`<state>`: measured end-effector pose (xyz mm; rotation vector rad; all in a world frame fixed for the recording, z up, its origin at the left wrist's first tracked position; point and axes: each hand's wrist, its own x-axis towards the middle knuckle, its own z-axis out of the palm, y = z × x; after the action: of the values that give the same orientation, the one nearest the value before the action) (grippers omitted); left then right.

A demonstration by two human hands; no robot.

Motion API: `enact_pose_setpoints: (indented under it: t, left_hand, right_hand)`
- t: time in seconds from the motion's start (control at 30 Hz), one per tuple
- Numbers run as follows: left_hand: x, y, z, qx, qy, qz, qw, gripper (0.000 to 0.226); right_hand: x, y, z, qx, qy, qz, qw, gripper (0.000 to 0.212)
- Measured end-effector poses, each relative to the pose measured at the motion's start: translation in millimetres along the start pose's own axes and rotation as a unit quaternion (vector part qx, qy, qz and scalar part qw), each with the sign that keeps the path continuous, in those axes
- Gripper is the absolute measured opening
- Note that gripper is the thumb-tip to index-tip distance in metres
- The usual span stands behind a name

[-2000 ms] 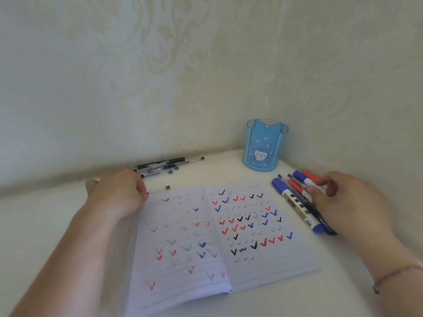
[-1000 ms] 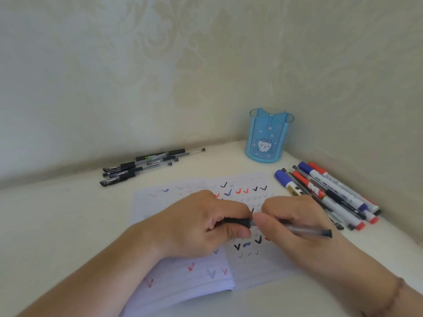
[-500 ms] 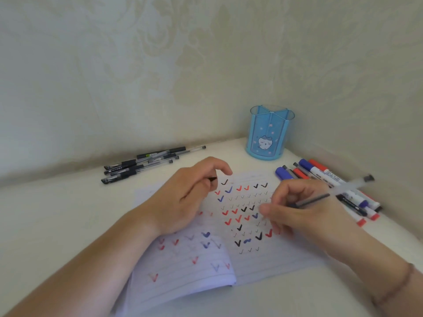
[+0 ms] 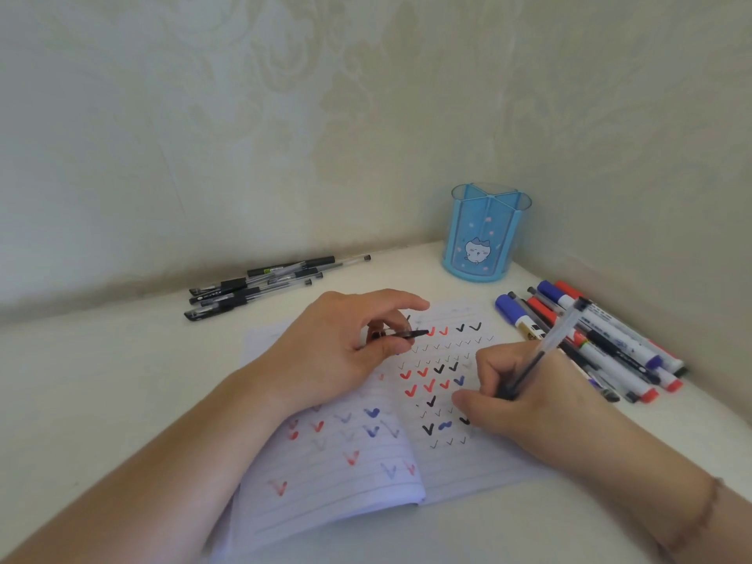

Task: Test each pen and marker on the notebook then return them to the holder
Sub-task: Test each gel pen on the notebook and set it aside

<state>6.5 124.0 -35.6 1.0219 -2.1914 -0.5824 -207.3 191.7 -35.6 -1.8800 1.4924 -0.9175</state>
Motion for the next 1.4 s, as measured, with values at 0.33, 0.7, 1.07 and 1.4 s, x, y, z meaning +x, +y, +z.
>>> enact_pose_setpoints:
  t: [0.33, 0.7, 1.07, 1.4]
  left_hand:
    - [0.4, 7.6, -1.7, -0.015, -0.007, 0.005, 1.0, 0.016]
    - [-1.0, 6.1, -2.1, -0.038, 0.011, 0.031, 0.999, 0.027]
    - [-1.2, 6.9, 2.9, -0.04, 0.03, 0.093, 0.994, 0.02]
    - [-5.1, 17.1, 7.7, -0.081, 0.029, 0.084, 0.993, 0.042]
  right_hand:
    - [3.7, 1.5, -2.2, 0.043, 0.037, -0.01, 0.998, 0.047]
    - [7.7, -1.8, -15.4, 0.309, 0.045, -0.024, 0.95, 0.009]
    - [6.4, -8.9, -10.7, 0.281, 0.039, -0.01, 0.959, 0.026]
    - [4.3, -11.7, -4.4, 0.281, 0.06, 0.018, 0.958, 0.018]
